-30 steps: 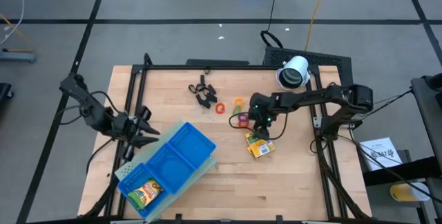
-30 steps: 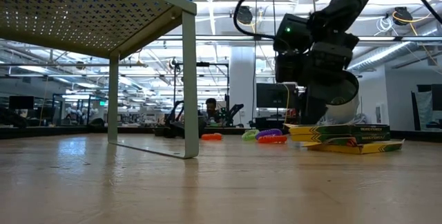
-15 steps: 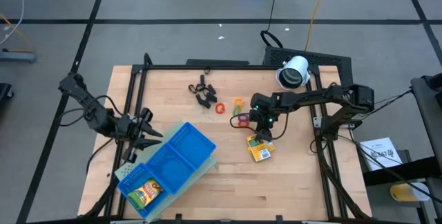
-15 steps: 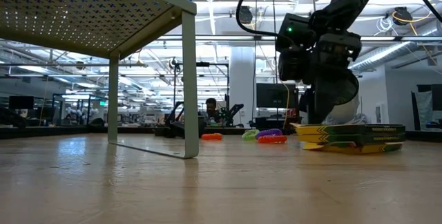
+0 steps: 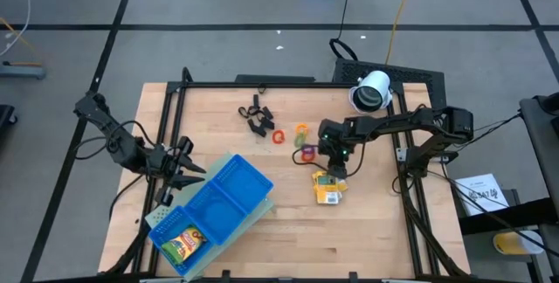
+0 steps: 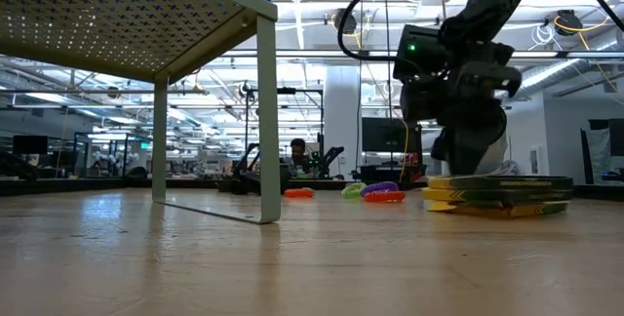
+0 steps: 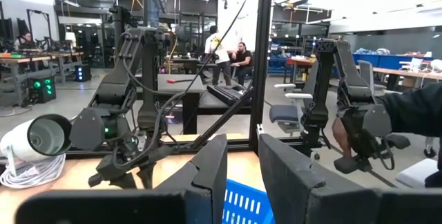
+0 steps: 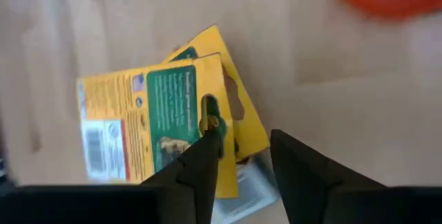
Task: Pick & Place Office Desk Supplies
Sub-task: Put the yellow crayon box into the bottom blue basket on the shelf
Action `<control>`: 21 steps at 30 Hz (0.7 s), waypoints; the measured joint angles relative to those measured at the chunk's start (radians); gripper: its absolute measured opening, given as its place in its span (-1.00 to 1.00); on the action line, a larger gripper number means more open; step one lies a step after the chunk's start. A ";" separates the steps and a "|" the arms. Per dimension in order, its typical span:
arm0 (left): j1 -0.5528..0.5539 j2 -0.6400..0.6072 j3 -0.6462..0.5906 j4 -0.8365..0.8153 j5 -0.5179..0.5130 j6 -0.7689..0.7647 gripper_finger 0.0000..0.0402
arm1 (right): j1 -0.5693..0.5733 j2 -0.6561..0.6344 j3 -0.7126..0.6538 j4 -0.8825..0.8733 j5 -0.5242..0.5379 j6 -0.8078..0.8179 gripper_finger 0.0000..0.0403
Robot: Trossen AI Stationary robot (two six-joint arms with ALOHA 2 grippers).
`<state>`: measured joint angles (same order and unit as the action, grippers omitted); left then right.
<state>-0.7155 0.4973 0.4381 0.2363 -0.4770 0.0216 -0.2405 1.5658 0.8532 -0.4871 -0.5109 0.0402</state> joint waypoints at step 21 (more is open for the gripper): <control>0.000 0.000 0.000 0.000 -0.002 0.000 -0.55 | 0.013 0.000 0.000 -0.072 -0.170 0.050 -0.51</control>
<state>-0.7155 0.4973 0.4381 0.2363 -0.4789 0.0219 -0.2272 1.5658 0.8532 -0.5591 -0.6807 0.0904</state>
